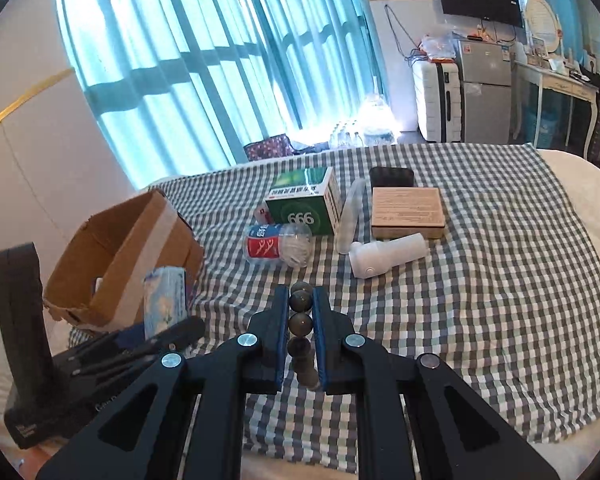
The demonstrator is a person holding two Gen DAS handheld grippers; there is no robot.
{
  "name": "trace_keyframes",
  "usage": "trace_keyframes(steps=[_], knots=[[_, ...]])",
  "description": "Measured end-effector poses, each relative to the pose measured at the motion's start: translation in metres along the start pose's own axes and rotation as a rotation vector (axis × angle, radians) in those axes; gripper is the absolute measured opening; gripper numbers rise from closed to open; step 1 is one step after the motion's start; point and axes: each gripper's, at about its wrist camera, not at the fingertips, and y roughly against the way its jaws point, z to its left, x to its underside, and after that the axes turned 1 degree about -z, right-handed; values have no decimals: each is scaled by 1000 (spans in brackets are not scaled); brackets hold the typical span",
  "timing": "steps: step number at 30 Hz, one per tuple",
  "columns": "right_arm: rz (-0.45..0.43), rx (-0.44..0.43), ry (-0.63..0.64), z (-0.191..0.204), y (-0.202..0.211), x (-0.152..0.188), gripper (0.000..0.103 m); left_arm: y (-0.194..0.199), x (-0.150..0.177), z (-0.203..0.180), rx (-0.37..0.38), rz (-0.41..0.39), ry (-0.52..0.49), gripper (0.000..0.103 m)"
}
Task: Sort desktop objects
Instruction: 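Lift the tissue pack with the left gripper while the right grasps the bead bracelet, then carry the tissue pack and bracelet over the box and release both grippers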
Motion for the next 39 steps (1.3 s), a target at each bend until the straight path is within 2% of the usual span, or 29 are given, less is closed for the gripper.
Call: trace_keyframes(steps=[10,12,15,20,25,28,31,33,39], knots=[[-45,-7,27,16,29,-10,11,34,-24,1,2,-79,1,53],[-56,-12,41,23,33,-14,11,40,-30,8,-10,-84,18,53],[-66,-20,71,37,36,-21,11,47,-42,27,15,-62,84,53],[-78,-49,122,68,31,-36,11,66,-67,58,-26,-95,87,53],[-72,-123,158,107,15,-52,11,78,-79,100,-99,-127,109,53],[-67,-172,203,137,-1,-60,11,79,-78,133,-98,-119,178,53],[-44,-236,227,169,-23,-65,11,75,-73,160,-147,-104,189,53],[-14,-287,233,188,-43,-67,11,72,-71,178,-151,-89,213,53],[51,-328,288,233,-97,-64,11,50,-59,225,-203,-32,263,53]])
